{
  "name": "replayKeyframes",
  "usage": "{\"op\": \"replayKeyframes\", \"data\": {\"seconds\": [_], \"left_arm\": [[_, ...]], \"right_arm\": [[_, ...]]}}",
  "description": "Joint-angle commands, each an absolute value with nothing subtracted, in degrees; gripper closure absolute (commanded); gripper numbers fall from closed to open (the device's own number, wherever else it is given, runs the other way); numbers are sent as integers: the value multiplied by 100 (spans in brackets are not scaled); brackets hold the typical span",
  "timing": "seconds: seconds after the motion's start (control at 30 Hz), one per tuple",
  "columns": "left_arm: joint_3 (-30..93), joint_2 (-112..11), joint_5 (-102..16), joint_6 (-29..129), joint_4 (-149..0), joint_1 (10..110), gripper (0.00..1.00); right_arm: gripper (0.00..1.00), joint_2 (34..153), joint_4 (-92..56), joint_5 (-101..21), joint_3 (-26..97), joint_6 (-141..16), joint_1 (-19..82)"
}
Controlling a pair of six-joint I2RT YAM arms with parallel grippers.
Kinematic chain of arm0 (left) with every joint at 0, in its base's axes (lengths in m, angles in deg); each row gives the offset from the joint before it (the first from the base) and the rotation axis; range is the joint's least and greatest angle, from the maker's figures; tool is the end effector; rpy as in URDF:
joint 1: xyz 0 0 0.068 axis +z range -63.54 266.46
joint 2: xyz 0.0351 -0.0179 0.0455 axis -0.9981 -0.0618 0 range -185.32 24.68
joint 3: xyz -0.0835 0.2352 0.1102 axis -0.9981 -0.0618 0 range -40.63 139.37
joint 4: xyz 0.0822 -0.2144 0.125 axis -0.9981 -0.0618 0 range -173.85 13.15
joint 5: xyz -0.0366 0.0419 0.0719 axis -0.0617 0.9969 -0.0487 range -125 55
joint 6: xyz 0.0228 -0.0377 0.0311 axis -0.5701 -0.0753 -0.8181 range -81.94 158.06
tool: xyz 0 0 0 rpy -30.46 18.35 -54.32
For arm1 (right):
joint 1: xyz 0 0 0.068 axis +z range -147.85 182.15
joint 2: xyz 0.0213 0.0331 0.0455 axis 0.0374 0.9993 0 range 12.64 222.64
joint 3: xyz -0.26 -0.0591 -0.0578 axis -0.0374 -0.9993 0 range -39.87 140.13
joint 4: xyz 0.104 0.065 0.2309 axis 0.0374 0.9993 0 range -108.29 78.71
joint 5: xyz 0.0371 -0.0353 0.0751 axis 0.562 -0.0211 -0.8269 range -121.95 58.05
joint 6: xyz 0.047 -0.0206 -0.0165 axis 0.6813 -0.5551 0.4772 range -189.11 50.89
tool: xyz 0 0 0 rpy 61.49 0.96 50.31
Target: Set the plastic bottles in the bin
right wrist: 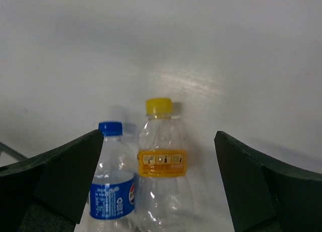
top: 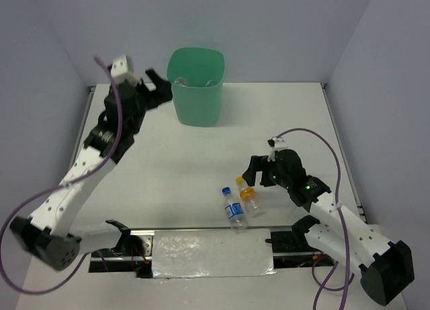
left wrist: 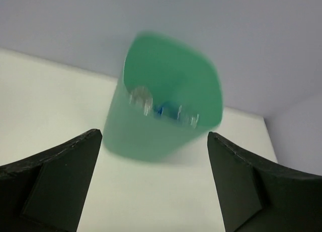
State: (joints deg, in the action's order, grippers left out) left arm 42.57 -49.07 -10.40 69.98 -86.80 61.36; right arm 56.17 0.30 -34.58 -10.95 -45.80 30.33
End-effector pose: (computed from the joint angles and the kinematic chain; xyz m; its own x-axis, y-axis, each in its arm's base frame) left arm 0.2637 -0.1072 0.4654 -0.0113 -0.5256 -0.8506 0.0031 0.8507 -0.5257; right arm 0.1512 0.0829 0.2316 -0.6434 0.1037 -0.7585 -0.2734 0.8943 0.3542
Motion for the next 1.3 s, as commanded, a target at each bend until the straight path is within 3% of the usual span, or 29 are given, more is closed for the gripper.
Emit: {"op": "replayKeyframes", "data": {"seconds": [0.0,0.17,0.3,0.5,0.63,0.67,0.77,0.83,1.03,1.27], "left_arm": [[2082,-3909,-1907,7540,-8838,6062,1],[176,-2842,-1971,8121,-8967,6044,1],[-159,-2490,-1909,8489,-9820,6044,1],[-855,-2172,-2243,8754,-9425,6044,1],[-846,-2251,-2165,8772,-9522,6044,1],[-837,-2295,-2095,8789,-9574,6044,1],[-767,-2401,-1902,8842,-9741,6044,1],[-723,-2471,-1883,8825,-9785,6044,1],[-793,-2418,-2138,8772,-9513,6044,1],[-881,-2418,-2454,8763,-9434,6044,1]], "right_arm": [[0,5895,367,-3539,-1157,-4345,3422],[1,6361,781,-3204,-1253,-4038,3844],[4,6537,562,-3247,-1482,-3897,3871],[8,6950,157,-3371,-1676,-3782,3897],[23,7030,69,-3301,-1632,-3765,3915],[32,7012,69,-3266,-1597,-3765,3915],[45,6863,209,-3012,-1360,-3791,3906],[51,6731,306,-2792,-1027,-3852,3906],[55,6835,359,-2185,563,-4327,3915],[57,8372,-97,-1807,3380,-5135,3871]]}}
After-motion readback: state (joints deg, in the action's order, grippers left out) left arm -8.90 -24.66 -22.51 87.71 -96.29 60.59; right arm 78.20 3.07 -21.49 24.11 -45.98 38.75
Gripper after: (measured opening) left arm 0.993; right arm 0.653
